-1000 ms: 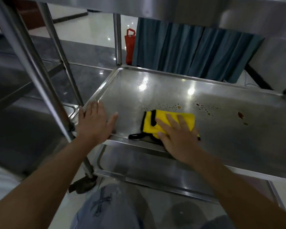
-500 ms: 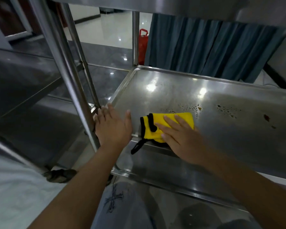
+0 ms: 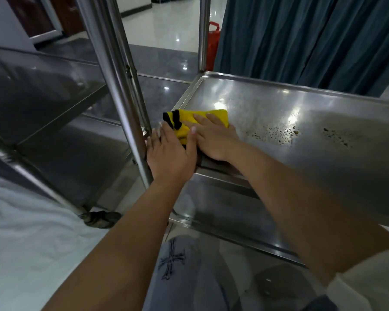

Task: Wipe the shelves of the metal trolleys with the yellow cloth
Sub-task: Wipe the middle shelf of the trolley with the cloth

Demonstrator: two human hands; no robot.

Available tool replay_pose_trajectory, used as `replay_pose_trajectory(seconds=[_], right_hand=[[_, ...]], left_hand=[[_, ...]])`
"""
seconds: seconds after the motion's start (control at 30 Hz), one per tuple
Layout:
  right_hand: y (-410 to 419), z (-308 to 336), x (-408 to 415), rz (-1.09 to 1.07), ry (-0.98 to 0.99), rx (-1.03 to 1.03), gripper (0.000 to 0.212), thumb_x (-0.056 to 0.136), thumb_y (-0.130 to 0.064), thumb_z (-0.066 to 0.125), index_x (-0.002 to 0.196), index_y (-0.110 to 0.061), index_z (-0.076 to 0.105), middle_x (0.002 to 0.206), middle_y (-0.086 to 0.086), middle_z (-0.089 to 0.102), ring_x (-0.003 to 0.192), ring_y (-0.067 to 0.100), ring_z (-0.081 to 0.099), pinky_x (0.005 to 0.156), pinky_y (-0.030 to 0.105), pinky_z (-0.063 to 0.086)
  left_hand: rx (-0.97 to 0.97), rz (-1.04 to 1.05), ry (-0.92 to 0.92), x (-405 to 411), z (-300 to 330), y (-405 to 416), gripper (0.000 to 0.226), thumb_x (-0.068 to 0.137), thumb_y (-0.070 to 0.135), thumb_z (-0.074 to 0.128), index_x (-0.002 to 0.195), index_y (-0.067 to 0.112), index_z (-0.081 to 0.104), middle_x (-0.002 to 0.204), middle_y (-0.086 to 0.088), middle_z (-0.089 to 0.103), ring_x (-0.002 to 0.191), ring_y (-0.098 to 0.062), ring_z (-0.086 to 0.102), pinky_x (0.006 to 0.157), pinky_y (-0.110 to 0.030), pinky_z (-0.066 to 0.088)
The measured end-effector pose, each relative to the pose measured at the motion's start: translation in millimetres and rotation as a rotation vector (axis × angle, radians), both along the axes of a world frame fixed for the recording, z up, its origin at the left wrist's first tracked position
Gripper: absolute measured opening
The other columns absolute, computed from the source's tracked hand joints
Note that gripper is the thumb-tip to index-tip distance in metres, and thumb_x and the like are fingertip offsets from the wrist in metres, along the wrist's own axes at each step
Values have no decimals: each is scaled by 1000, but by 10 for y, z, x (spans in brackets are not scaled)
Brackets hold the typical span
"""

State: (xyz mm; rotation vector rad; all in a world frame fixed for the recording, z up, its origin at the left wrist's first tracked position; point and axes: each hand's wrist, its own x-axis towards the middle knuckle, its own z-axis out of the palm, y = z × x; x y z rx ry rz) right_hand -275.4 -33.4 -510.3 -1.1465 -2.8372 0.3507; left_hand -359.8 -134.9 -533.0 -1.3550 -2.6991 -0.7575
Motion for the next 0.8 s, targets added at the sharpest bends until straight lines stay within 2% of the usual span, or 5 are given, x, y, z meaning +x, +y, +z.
replay_pose_trajectory(seconds=[0.13,0.23,0.4,0.6,0.8], right_hand=[[-196,-40,793,-120,21,59,45,99,-53,20,144,-51,18,159,-15,8,147,18,4,111,58,11],[-308,-78,1398,-228,11,82,46,98,-54,21,144,-52,19,159,-17,9,147,16,4,111,57,15],[-286,-59,1212,-298,8,37,47,96,-60,17,143,-53,20,160,-14,7,147,25,1,106,69,6],[-136,-43,692,-199,-34,101,54,93,-67,19,144,-53,11,160,-11,6,147,27,1,104,71,9],[5,-126,1757,-387,7,142,51,95,-62,23,144,-51,16,159,-13,11,146,22,7,107,62,20]], left_hand=[[-107,-79,84,-7,37,-9,77,94,58,3,149,11,30,156,-12,29,147,-32,14,119,-47,8],[-206,-145,187,-18,45,5,66,99,50,8,140,12,43,152,-13,36,146,-30,18,119,-49,11],[-209,-289,204,31,71,59,56,102,40,15,130,7,51,140,-15,47,133,-31,36,112,-43,25],[-228,-343,156,-41,94,70,47,103,30,18,143,17,40,149,-10,39,136,-31,32,113,-40,24],[-342,-385,223,-30,143,58,58,97,41,9,141,20,41,147,-10,42,137,-30,31,112,-43,27]])
